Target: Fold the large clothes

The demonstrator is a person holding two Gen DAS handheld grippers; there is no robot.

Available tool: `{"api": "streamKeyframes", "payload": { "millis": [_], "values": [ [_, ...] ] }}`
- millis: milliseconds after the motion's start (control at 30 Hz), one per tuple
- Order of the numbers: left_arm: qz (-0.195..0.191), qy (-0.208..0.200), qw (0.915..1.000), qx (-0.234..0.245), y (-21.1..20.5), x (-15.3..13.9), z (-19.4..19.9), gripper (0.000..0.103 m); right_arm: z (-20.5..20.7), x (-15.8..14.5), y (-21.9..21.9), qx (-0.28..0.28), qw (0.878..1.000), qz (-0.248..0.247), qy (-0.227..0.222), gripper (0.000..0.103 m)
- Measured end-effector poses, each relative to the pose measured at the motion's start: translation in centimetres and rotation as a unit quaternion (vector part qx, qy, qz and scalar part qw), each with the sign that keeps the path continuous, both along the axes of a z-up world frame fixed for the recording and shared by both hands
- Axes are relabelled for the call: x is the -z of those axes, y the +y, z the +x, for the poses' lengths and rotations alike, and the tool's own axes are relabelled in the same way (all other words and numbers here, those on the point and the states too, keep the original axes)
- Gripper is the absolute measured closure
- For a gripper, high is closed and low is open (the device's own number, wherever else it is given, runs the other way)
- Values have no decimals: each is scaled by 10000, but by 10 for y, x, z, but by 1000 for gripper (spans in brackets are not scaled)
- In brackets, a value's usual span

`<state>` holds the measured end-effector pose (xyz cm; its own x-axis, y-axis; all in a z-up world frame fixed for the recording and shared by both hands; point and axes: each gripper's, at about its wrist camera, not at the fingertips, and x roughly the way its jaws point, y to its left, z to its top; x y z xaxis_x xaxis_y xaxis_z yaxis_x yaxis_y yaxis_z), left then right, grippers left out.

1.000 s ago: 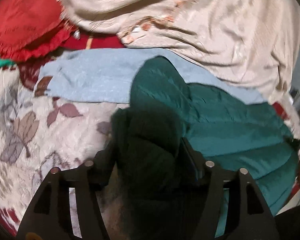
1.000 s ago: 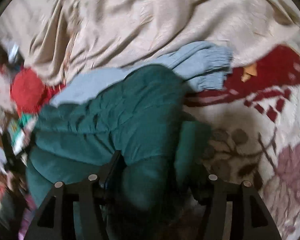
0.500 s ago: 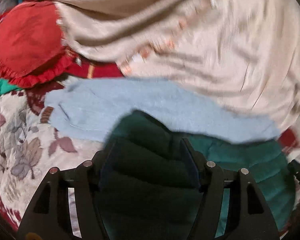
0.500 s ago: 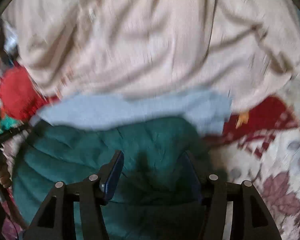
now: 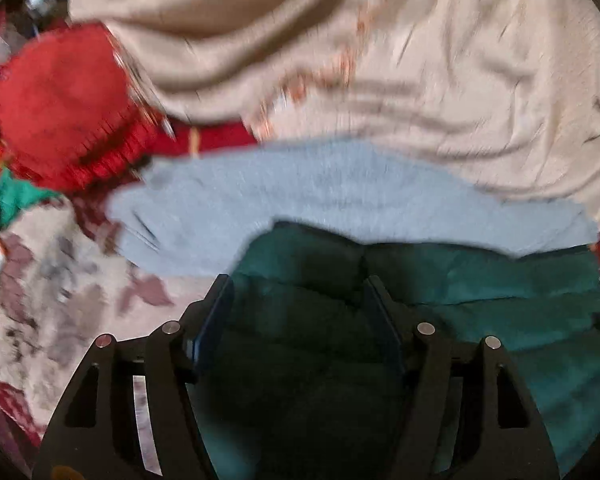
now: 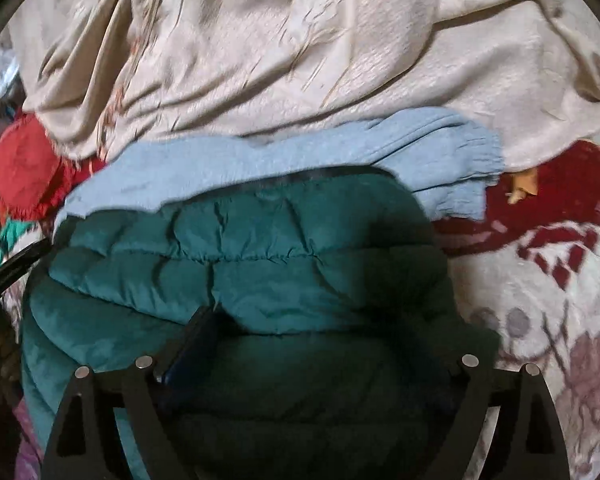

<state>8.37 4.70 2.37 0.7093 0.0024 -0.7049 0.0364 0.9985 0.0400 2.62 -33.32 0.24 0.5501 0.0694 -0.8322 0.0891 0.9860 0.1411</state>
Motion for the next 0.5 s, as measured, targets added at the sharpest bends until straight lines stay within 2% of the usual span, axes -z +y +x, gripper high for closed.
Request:
{"api": "streamKeyframes", "payload": {
  "millis": [33,100,200,233,267,300,367,400,467,500],
  "values": [
    [-41,-49,9999,111,1,-11,-13,36,-10,-11,9,51,9994,-298,-151,14],
    [-126,45,9994,333,0,-23,-39,34,-39,-36,32,-77,9966,-525,-633,14],
    [-296,439,9965,654,-9,-19,-76,33,-76,-58,65,-161,9931,-242,-1132,14],
    [-329,473,9958,718,-13,-17,-84,33,-94,-61,78,-232,9916,-138,-1266,10],
    [-359,490,9950,792,-19,-12,-98,33,-106,-62,87,-245,9904,-173,-1349,1],
    [-358,495,9947,831,-26,-7,-105,33,-116,-60,95,-246,9894,-282,-1406,0],
    [-221,598,9942,869,-42,16,-109,28,-121,-44,113,-275,9902,-638,-1210,0],
    [-184,708,9938,834,-45,24,-107,24,-114,-30,119,-352,9928,-749,-871,0],
    [-102,870,9936,708,-49,33,-100,20,-104,-5,122,-385,9961,-752,-268,0],
    [-129,860,9939,684,-48,32,-99,16,-103,1,119,-360,9968,-674,-242,0]
  ]
}}
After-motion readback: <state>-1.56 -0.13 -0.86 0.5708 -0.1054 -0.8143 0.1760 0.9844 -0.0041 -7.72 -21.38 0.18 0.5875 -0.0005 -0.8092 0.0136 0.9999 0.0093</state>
